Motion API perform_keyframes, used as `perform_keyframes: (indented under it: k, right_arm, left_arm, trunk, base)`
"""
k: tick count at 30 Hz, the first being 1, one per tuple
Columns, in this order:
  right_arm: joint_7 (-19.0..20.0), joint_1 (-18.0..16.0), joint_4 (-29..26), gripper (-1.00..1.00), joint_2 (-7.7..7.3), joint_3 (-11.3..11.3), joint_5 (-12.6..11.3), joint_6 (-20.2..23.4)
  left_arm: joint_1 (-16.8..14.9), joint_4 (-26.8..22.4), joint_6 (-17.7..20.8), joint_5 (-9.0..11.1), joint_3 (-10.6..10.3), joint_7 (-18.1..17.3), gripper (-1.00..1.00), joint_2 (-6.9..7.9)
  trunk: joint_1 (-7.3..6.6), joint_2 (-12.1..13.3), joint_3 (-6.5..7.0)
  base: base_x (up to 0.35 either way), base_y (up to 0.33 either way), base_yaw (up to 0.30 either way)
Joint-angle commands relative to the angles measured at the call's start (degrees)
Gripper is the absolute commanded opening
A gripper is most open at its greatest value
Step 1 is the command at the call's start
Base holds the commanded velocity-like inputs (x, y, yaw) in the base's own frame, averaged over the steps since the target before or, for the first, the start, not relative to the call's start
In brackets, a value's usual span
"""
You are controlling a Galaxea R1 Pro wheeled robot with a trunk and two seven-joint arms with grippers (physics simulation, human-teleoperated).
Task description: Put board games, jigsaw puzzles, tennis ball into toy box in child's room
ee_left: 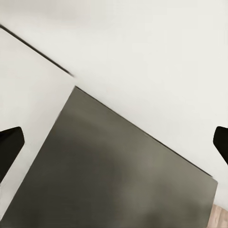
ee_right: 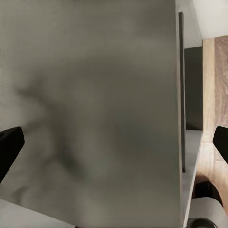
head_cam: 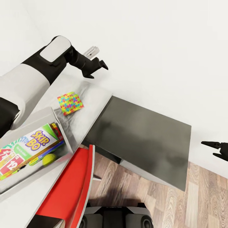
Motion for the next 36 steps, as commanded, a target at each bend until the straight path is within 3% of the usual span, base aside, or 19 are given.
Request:
perform_keyframes:
  k: [1, 36]
  right_arm:
    - [-0.6, -0.1, -0.1, 1.0, 0.02, 0.0, -0.6, 0.2]
    - [-0.6, 0.0, -0.5, 1.0, 0.78, 0.0, -0.6, 0.2]
  left_arm:
    - [0.0, -0.1, -0.1, 0.6, -0.4, 0.5, 1.0, 0.06]
    - [1.9, -0.1, -0.1, 0.4, -0.4, 0.6, 1.0, 0.08]
  trunk:
    - [0.04, -0.1, -0.08]
    - [0.04, -0.1, -0.08]
  base:
    - [0.038, 0.023, 0.0]
    - [0.031, 0.052, 0.0]
